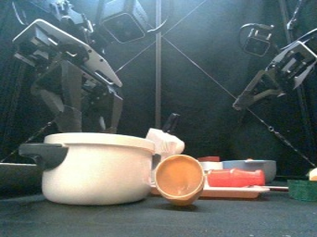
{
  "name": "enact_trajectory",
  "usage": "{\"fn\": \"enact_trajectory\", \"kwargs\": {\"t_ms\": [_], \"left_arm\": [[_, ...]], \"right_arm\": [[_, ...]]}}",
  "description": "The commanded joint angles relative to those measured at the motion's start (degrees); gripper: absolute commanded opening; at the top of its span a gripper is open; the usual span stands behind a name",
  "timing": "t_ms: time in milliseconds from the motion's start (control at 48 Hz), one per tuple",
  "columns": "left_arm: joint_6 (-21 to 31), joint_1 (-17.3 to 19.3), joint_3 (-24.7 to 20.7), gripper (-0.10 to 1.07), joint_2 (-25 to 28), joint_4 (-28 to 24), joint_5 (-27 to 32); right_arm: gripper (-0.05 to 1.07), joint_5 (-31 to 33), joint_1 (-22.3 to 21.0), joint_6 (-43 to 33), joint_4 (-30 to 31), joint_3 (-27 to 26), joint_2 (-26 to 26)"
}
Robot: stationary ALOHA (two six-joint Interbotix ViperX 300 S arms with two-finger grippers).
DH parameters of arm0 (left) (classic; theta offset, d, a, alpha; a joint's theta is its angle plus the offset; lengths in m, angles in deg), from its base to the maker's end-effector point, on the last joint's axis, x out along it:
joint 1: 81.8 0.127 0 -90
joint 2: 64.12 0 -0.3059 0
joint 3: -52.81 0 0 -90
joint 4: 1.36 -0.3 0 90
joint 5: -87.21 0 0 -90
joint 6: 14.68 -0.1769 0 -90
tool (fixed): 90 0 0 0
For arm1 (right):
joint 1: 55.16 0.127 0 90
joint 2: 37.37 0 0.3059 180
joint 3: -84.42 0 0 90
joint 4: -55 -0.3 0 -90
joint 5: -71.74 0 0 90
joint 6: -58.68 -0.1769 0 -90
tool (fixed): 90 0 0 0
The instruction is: Grab corn top
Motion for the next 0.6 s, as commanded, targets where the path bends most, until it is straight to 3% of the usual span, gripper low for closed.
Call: {"fn": "enact_trajectory", "kwargs": {"t_ms": [0, 292, 583], "left_arm": [[0.0, -0.2, -1.7, 0.89, 0.4, -0.2, -0.6], [0.2, -0.1, -2.1, 0.89, 3.2, -4.1, -3.0], [0.2, -0.1, -1.4, 0.89, 3.9, -4.9, -3.0]], "right_arm": [[0.01, -0.3, -0.2, 0.0, -0.2, -0.9, 0.1], [0.01, -0.3, -0.1, -0.1, -0.4, -0.7, -0.4], [0.01, -0.3, -0.1, -0.1, -0.7, -0.7, -0.6]]}}
